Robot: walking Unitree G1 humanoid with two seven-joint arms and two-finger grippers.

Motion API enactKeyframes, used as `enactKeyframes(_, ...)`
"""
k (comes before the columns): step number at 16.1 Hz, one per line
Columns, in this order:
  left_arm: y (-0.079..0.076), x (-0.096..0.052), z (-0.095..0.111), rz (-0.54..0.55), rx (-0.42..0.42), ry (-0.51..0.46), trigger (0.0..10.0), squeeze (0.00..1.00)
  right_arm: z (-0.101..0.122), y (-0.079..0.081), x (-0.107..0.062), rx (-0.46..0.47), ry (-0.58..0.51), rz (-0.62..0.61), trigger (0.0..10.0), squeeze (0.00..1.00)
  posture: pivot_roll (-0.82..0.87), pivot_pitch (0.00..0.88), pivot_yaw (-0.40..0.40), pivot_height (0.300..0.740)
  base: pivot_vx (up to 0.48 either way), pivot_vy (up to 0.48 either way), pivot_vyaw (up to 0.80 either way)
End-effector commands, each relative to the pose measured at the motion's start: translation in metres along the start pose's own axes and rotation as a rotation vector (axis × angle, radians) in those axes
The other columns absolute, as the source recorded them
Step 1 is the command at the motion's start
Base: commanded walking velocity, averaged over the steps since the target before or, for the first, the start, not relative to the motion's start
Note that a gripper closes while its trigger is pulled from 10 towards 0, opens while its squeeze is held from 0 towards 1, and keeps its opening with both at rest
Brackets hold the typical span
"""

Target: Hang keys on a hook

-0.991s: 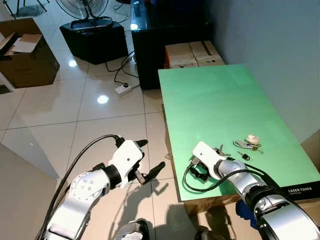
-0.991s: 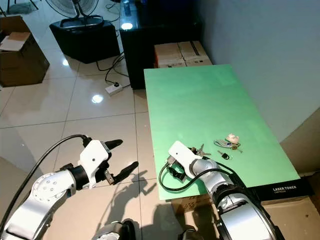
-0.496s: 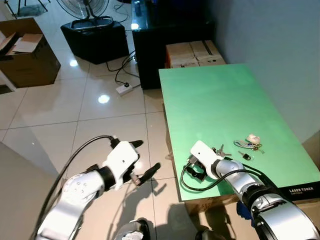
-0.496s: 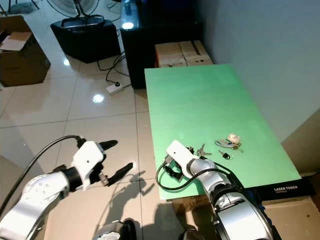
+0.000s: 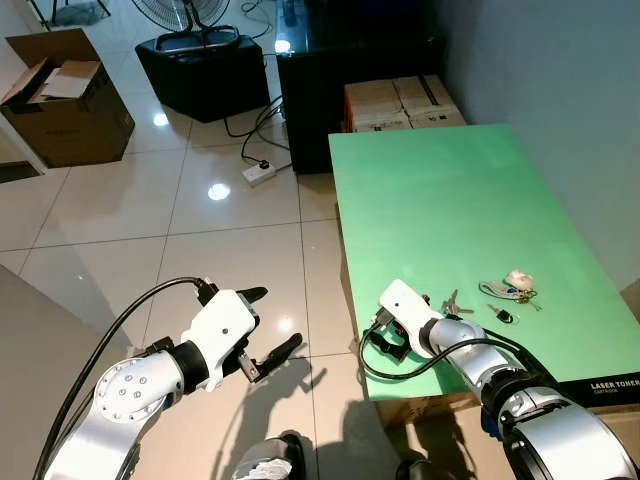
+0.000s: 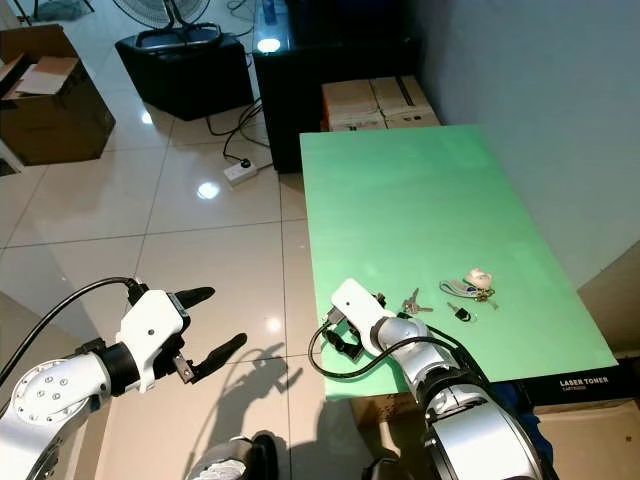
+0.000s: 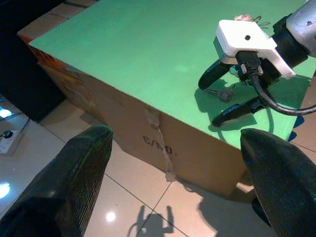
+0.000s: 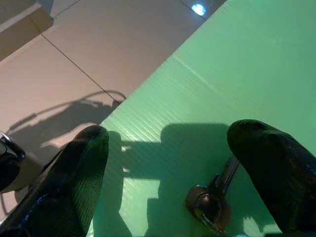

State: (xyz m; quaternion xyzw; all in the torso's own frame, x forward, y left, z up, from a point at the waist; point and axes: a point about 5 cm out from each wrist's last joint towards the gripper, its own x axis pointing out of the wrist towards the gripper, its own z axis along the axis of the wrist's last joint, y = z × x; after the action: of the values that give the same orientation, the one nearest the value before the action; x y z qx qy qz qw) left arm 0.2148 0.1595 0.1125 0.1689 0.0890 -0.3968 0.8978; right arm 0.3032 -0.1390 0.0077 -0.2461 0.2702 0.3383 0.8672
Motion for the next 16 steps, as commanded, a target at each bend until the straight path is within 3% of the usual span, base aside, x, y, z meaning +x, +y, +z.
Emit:
enactKeyframes(1, 0.001, -0.001, 0.003, -0.009, -0.004, 0.0, 10.0, 0.0, -0.005, 0.001, 0.0, 0.025, 0.023, -0.001, 4.0, 0.0, 0.17, 0.15, 0.093, 0.74, 0.0, 0.0, 0.0)
enactKeyframes(3, 0.002, 0.001, 0.004, -0.014, -0.009, -0.006, 10.0, 0.0, -0.007, -0.001, -0.002, 0.035, 0.034, -0.014, 4.6, 0.0, 0.16, 0.147, 0.098, 0.74, 0.0, 0.0, 0.0)
enactKeyframes(5, 0.001, 0.003, 0.005, -0.024, -0.008, -0.009, 10.0, 0.0, -0.01, -0.002, -0.003, 0.032, 0.044, -0.017, 6.5, 0.0, 0.16, 0.148, 0.102, 0.74, 0.0, 0.0, 0.0)
enactKeyframes(6, 0.002, 0.003, 0.005, -0.029, -0.003, -0.006, 10.0, 0.0, -0.012, -0.003, -0.003, 0.03, 0.056, -0.023, 10.0, 0.0, 0.17, 0.15, 0.105, 0.74, 0.0, 0.0, 0.0)
enactKeyframes(14, 0.001, 0.003, 0.005, -0.045, 0.005, 0.002, 10.0, 0.0, -0.02, 0.001, -0.004, 0.087, 0.082, -0.017, 10.0, 0.0, 0.17, 0.158, 0.112, 0.74, 0.0, 0.0, 0.0)
enactKeyframes(15, 0.001, 0.003, 0.005, -0.05, 0.004, 0.002, 10.0, 0.0, -0.02, 0.001, -0.004, 0.089, 0.081, -0.013, 8.6, 0.0, 0.17, 0.155, 0.112, 0.74, 0.0, 0.0, 0.0)
enactKeyframes(16, -0.001, 0.002, 0.005, -0.06, 0.002, 0.002, 10.0, 0.0, -0.021, 0.002, -0.004, 0.089, 0.084, -0.01, 1.6, 0.0, 0.16, 0.147, 0.109, 0.74, 0.0, 0.0, 0.0)
